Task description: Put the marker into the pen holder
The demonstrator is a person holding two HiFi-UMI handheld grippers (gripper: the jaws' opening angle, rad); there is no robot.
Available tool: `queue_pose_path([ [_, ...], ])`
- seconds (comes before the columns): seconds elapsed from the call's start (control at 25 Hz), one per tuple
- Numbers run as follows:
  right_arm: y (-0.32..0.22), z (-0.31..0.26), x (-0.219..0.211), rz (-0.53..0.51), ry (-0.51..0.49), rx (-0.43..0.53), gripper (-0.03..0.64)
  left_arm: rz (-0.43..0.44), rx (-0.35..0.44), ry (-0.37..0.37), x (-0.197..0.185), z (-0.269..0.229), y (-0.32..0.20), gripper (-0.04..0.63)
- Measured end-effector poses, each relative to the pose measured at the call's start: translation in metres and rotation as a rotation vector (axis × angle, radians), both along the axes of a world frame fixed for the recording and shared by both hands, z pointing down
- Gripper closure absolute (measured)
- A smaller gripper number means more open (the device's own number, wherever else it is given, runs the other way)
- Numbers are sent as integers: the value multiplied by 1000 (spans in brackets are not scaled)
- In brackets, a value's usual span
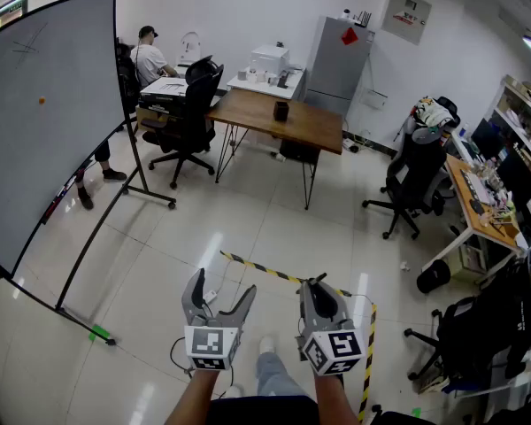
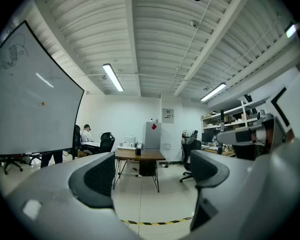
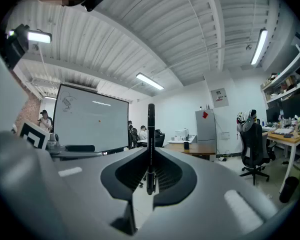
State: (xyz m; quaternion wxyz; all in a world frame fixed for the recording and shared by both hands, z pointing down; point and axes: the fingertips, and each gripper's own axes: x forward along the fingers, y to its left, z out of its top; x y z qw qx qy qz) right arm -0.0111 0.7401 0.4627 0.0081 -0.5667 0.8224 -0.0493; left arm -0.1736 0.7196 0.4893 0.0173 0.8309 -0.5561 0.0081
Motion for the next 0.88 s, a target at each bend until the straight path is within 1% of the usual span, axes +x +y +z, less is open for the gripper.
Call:
queue_pose_path([
  [0.12,-43,7,13,-13,-42,-14,581,-3,-14,3,12,5,-41,118],
  [0.24,-95,-1,30,-32,-86,-6,581,-3,-17,10,30,1,-87,118],
  [0.44,-180,-25,53,-73,-113,46,581,-81,14,8,49,-27,-166,118],
  [0.52,-210,-24,60,-83,-116,46,581,-87,30,6,58,-31,-195,119],
  [0.6,-234,-17,66,-92,-128,34,581,-84,35,4,68,-31,-219,121],
  [0.68,-257,-7,71,-100,-144,6,581,-84,22,-5,75,-28,-241,124],
  [0.88,-310,10,75,-109,-146,-48,581,-98,-8,-13,75,-18,-298,140],
])
